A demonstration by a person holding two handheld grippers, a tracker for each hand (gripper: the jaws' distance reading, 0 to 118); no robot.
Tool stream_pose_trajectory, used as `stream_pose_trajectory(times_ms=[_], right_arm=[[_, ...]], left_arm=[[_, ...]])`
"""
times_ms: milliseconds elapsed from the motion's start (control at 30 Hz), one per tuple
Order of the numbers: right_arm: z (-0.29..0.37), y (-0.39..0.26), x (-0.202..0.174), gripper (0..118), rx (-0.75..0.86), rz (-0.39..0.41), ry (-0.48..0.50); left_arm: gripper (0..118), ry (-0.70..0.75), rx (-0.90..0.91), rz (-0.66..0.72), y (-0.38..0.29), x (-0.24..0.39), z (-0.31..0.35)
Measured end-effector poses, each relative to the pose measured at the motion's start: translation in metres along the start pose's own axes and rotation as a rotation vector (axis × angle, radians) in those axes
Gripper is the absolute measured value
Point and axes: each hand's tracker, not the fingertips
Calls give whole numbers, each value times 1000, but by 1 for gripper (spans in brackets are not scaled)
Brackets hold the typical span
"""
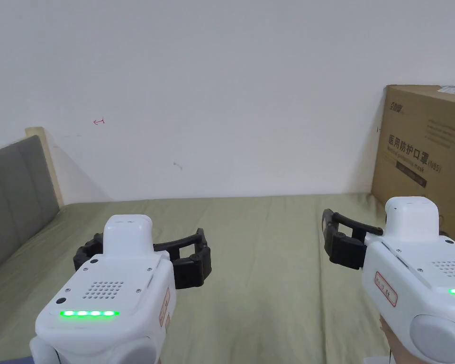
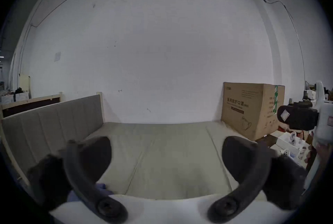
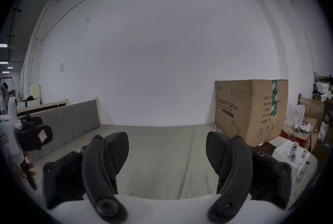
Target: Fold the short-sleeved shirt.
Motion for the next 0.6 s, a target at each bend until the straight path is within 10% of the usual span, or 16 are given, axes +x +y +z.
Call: stream_pose_trajectory(times_ms=[67,600], right_arm=[[-2,2,-6,118,2,34,-15],[3,-7,-11,118,-19,44,-11]], left_arm=[[118,4,18,-2,-1,0,-2],[118,3,-17,5,0,8,2]])
